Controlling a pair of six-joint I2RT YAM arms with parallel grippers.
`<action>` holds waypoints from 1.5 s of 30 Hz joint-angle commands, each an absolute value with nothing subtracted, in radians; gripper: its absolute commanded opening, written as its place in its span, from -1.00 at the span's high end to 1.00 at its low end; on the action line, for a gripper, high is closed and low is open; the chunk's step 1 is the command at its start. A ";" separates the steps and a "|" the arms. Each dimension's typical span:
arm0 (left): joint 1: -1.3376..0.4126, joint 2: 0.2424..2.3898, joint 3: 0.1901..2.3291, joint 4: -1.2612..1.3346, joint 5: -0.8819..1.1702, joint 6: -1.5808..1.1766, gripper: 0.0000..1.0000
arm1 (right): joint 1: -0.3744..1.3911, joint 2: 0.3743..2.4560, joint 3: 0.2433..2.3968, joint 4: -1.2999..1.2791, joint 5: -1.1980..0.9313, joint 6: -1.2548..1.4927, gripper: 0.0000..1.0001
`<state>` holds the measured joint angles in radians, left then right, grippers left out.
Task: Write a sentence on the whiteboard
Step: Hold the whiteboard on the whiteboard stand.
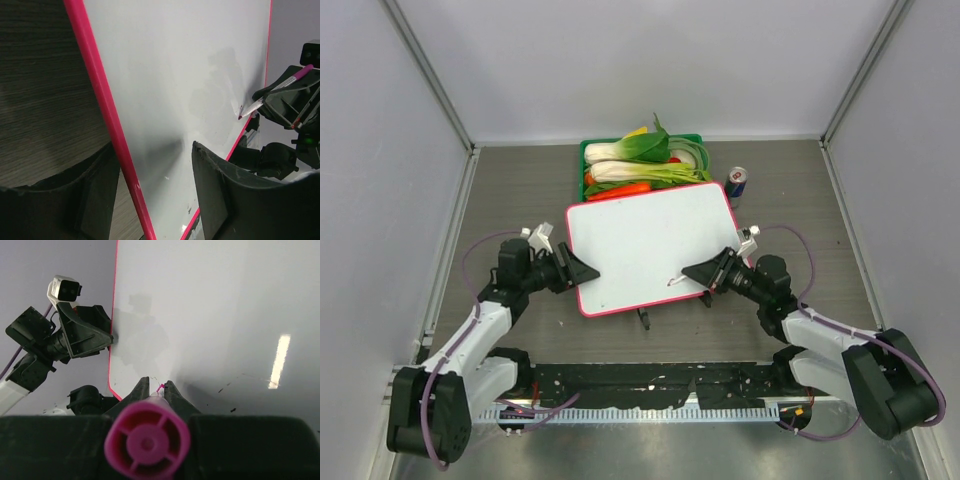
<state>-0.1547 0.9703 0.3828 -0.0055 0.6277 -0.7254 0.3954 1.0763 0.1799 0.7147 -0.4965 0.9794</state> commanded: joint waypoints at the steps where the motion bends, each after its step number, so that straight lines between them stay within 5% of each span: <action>1: -0.173 0.919 0.371 -0.029 0.608 -0.732 -0.26 | 0.399 1.086 0.104 0.675 -0.460 0.966 0.97; 16: -0.178 0.827 0.396 -0.115 0.485 -0.727 -0.69 | 0.399 1.011 0.152 0.626 -0.471 0.980 0.97; 35: -0.170 0.793 0.535 -0.192 0.353 -0.664 -0.80 | 0.397 0.948 0.442 0.560 -0.526 0.942 0.97; 45: -0.049 0.864 0.555 -0.057 0.546 -0.686 -0.68 | 0.397 0.966 0.598 0.434 -0.516 0.752 0.97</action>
<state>-0.1032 0.8417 0.5240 -0.1684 0.4255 -0.6746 0.4019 0.9699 0.5098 0.4843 -0.5220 0.8841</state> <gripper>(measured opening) 0.866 0.190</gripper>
